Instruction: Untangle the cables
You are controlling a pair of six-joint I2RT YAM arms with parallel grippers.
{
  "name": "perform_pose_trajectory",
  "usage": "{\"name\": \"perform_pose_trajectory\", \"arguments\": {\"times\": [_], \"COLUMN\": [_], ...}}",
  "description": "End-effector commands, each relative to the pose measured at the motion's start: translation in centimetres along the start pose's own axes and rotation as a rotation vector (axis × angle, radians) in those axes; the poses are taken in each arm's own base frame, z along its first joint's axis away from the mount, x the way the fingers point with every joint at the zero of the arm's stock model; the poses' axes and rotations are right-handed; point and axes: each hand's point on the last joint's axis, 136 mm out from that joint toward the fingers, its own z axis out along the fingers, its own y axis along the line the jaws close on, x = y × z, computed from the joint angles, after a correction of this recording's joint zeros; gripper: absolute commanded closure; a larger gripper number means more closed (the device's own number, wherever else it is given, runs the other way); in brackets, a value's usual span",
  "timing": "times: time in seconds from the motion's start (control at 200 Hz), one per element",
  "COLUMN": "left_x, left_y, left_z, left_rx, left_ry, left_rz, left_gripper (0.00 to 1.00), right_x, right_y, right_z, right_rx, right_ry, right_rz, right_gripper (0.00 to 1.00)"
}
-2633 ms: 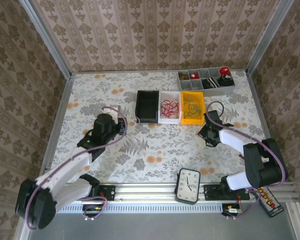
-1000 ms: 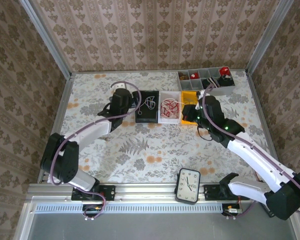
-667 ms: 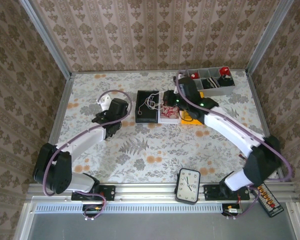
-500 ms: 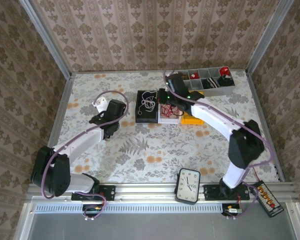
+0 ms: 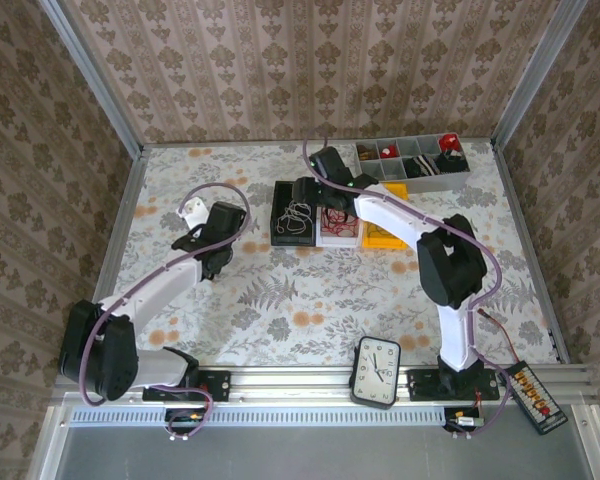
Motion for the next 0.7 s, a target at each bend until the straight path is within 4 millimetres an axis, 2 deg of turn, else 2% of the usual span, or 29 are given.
{"name": "perform_pose_trajectory", "arguments": {"times": [0.0, 0.075, 0.09, 0.14, 0.22, 0.275, 0.33, 0.35, 0.39, 0.45, 0.53, 0.605, 0.695], "left_x": [-0.4, -0.7, -1.1, -1.6, -2.6, -3.6, -4.6, -5.0, -5.6, -6.3, -6.5, -6.0, -5.1], "left_y": [2.1, 2.7, 3.6, 4.5, 5.8, 6.9, 8.0, 8.3, 9.0, 10.2, 11.6, 11.9, 12.0], "left_z": [-0.2, -0.4, -0.1, -0.2, -0.7, -1.1, -1.4, -1.5, -1.5, -1.3, -0.8, 0.5, 2.2], "left_rx": [-0.06, -0.079, -0.106, -0.137, -0.178, -0.217, -0.262, -0.274, -0.298, -0.341, -0.395, -0.423, -0.432], "left_ry": [-0.022, -0.031, -0.036, -0.05, -0.093, -0.133, -0.176, -0.192, -0.211, -0.224, -0.215, -0.226, -0.228], "left_rz": [0.009, 0.029, 0.021, 0.039, 0.084, 0.122, 0.162, 0.176, 0.206, 0.238, 0.282, 0.372, 0.411], "left_gripper": [0.07, 0.07, 0.07, 0.06, 0.04, 0.0, 0.0, 0.0, 0.0, 0.0, 0.0, 0.0, 0.0], "right_x": [-2.8, -3.2, -3.1, -3.1, -2.6, -2.3, -1.5, -1.2, -0.6, 0.8, 2.7, 4.9, 6.2], "right_y": [-0.2, -2.6, -3.2, -5.5, -9.7, -13.1, -16.8, -17.8, -19.8, -22.1, -24.4, -26.7, -28.7], "right_z": [-4.1, -6.1, -6.4, -8.0, -10.7, -13.5, -16.5, -17.6, -19.2, -20.5, -21.1, -20.5, -19.7], "right_rx": [0.003, 0.064, 0.081, 0.131, 0.235, 0.33, 0.443, 0.473, 0.534, 0.603, 0.65, 0.679, 0.708], "right_ry": [-0.115, -0.16, -0.167, -0.199, -0.248, -0.309, -0.369, -0.389, -0.433, -0.486, -0.564, -0.568, -0.585], "right_rz": [-0.012, 0.006, 0.011, 0.031, 0.062, 0.074, 0.075, 0.074, 0.059, -0.019, -0.072, -0.082, -0.048], "right_gripper": [0.36, 0.34, 0.33, 0.32, 0.31, 0.28, 0.17, 0.02, 0.0, 0.0, 0.0, 0.0, 0.0]}}
